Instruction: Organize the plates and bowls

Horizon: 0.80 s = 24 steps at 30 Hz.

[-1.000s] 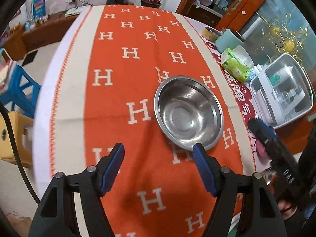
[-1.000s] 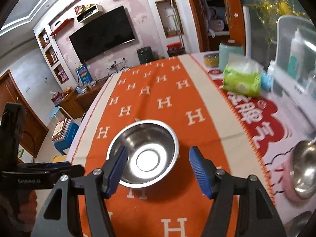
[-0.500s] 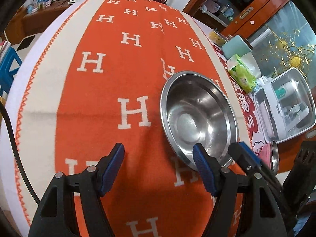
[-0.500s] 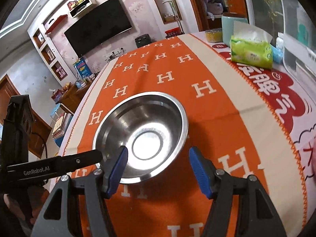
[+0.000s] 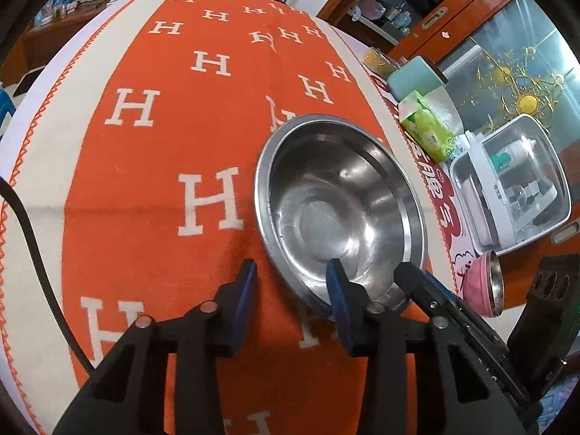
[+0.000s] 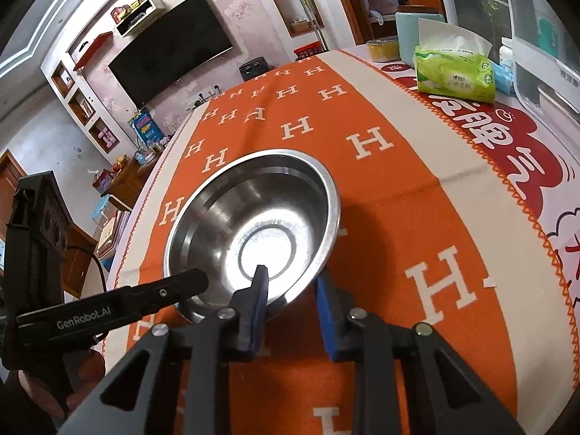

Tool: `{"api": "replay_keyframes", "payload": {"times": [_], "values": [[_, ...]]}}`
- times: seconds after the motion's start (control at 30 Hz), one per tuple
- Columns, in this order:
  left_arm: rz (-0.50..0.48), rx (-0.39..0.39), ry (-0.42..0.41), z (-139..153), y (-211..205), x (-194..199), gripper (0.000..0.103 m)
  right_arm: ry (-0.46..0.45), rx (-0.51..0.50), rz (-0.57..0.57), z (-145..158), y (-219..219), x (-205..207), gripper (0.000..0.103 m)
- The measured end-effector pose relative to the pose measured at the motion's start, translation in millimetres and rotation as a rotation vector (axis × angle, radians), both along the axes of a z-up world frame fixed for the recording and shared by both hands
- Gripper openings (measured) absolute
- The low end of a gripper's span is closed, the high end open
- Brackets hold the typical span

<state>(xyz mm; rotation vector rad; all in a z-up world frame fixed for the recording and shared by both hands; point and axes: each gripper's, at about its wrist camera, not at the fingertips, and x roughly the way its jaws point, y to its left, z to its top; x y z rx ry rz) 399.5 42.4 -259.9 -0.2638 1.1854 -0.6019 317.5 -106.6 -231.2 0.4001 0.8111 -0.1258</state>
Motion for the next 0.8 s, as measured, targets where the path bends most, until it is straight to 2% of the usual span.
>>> {"api": "replay_keyframes", "payload": {"times": [0.07,0.43,0.67,0.8], "values": [[-0.014,-0.006,0.001,0.3,-0.9,-0.9,0.022,-0.002,0.003,0.002,1.2,0.5,-0.3,0.022],[-0.038,0.048,-0.014,3.6,6.5,-16.7,0.022,0.028,0.007,0.008,2.3,11.5,-12.0,0.021],[-0.042,0.087,-0.006,5.9,21.6,-41.0,0.022,0.044,0.024,0.029,0.1,24.6,-30.2,0.021],[-0.031,0.080,0.014,4.9,32.0,-57.0,0.023,0.054,0.010,0.056,2.2,34.1,-43.0,0.021]]}}
